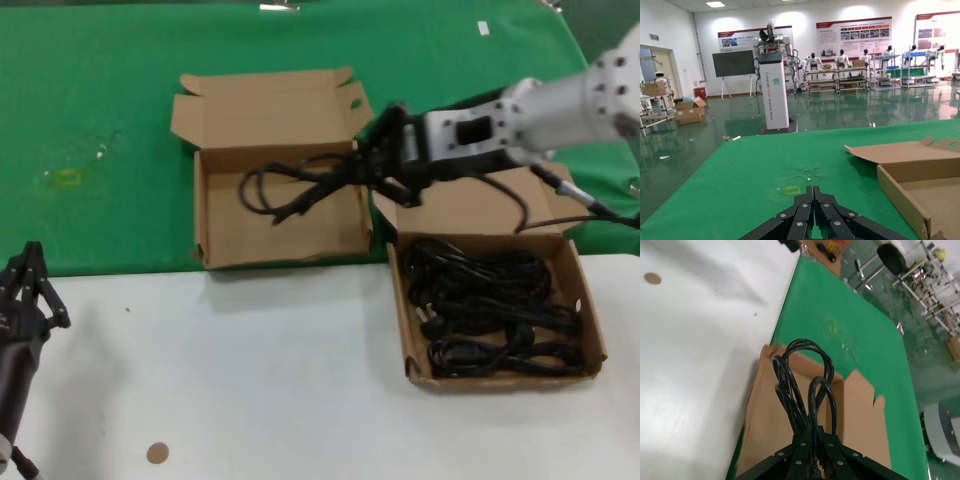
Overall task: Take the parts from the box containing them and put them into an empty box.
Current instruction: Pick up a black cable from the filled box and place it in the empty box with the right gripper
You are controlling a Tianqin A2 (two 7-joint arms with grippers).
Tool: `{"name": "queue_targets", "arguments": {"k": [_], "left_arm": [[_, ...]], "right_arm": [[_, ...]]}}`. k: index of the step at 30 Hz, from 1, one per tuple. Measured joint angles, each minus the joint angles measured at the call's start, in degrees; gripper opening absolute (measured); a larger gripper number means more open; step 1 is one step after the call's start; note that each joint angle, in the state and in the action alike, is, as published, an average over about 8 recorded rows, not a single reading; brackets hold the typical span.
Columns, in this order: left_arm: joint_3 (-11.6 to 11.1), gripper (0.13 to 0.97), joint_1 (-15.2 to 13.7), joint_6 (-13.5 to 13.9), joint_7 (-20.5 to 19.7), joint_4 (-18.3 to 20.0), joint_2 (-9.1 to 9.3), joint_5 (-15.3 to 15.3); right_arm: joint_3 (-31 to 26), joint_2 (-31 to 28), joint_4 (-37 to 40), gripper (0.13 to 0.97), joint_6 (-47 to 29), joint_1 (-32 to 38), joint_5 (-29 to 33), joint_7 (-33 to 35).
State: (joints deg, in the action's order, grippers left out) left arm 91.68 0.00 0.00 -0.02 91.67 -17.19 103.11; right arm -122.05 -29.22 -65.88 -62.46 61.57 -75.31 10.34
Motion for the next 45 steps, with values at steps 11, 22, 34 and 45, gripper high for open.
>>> {"name": "queue_targets", "arguments": {"k": [11, 22, 34, 45], "left_arm": [[0.00, 0.152, 0.00, 0.00, 0.00, 0.00, 0.00, 0.00], [0.00, 0.152, 0.00, 0.00, 0.00, 0.00, 0.00, 0.00], [0.00, 0.152, 0.00, 0.00, 0.00, 0.00, 0.00, 0.00], [0.00, 0.152, 0.00, 0.00, 0.00, 0.00, 0.00, 0.00]], "right_arm": [[-2.71, 8.55, 6.68, 0.158, 5.49, 1.88, 2.39, 1.27], [-3.72, 14.57, 19.03, 0.158, 10.84, 3.55, 2.75, 7.61], [-3.21, 17.96, 27.90, 0.158, 13.46, 5.84, 1.56, 12.77], [-2.85, 19.47, 32.42, 0.183, 14.89, 7.21, 0.96, 15.93]]}}
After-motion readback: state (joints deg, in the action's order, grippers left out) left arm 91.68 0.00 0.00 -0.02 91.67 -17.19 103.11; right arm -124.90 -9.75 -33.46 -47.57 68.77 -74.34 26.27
